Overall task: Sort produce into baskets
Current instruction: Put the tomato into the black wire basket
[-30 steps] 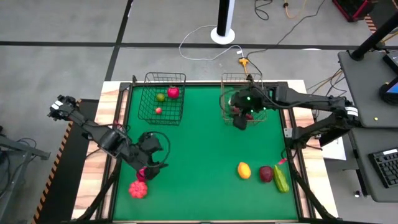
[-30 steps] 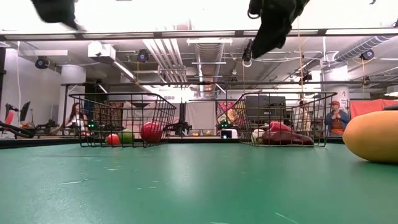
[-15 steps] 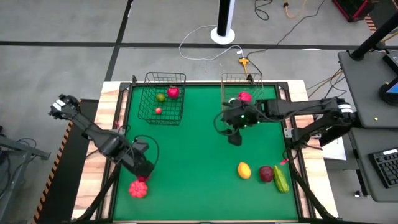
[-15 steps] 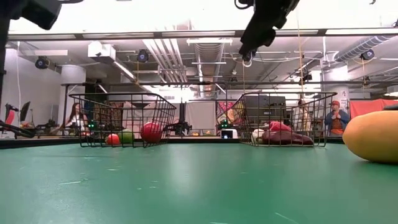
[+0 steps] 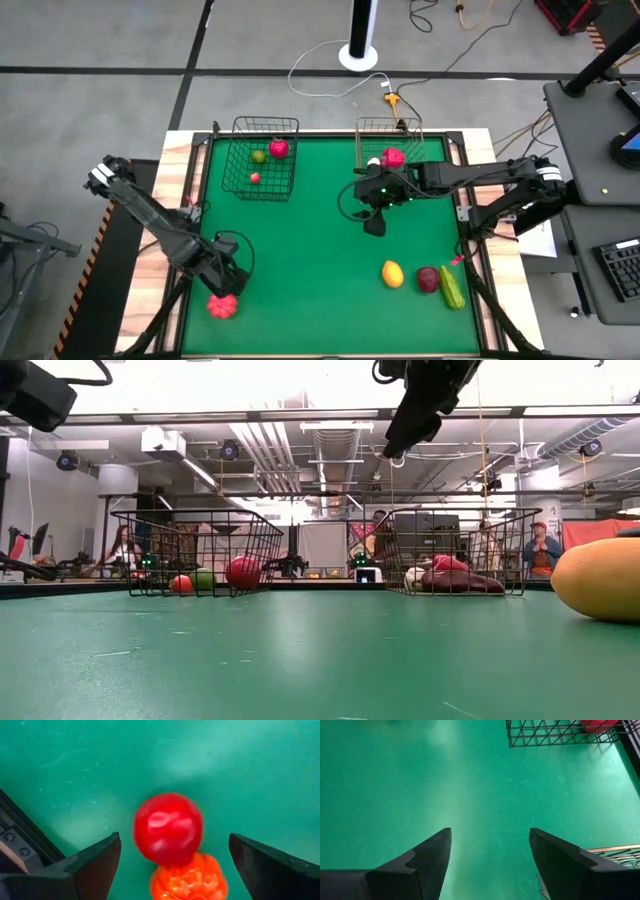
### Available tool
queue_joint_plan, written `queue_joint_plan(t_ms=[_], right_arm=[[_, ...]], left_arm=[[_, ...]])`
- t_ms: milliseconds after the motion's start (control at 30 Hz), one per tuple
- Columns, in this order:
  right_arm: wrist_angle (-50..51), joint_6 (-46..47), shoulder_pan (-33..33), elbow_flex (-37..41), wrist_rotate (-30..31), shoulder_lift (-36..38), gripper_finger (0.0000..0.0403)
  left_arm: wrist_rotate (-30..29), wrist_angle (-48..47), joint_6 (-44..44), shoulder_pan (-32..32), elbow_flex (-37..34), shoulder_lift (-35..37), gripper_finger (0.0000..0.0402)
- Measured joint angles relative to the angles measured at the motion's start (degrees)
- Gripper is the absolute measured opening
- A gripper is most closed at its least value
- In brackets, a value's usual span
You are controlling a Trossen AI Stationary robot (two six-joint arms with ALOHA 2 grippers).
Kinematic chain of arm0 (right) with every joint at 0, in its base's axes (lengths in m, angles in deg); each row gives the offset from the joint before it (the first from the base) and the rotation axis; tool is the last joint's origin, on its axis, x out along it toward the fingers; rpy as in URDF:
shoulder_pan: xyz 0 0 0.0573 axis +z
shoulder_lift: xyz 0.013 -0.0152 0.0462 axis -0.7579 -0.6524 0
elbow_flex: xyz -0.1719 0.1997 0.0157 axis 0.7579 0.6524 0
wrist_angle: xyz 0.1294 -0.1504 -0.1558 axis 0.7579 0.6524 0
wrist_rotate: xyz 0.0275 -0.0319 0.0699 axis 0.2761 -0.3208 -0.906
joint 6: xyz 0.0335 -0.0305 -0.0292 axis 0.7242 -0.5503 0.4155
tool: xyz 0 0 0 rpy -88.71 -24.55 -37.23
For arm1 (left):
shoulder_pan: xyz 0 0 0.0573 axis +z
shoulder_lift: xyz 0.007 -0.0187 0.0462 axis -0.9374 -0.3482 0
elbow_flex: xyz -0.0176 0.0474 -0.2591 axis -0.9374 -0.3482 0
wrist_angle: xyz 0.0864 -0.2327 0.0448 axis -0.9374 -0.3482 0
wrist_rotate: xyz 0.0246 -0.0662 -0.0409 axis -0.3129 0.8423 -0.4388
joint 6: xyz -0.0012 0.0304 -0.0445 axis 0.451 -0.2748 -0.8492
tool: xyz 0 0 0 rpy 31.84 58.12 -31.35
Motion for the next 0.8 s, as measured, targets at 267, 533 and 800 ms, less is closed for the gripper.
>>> queue_joint_plan(t_ms=[267,533,800], right_arm=[[-0.15,-0.03,0.00,0.00,-0.02,0.07,0.0265],[-0.33,-0.13,0.00,0.00,-0.03,0.09,0.0262],[-0.45,-0.30,0.00,0.00,-0.01,0.11,0.0265]], left_arm=[[1.97,0.91,4.03,0.02,1.27,-7.44,0.0350],[1.30,1.13,4.45,0.01,1.11,-10.52,0.0350],[1.23,2.60,4.85,0.02,0.74,-12.63,0.0350]])
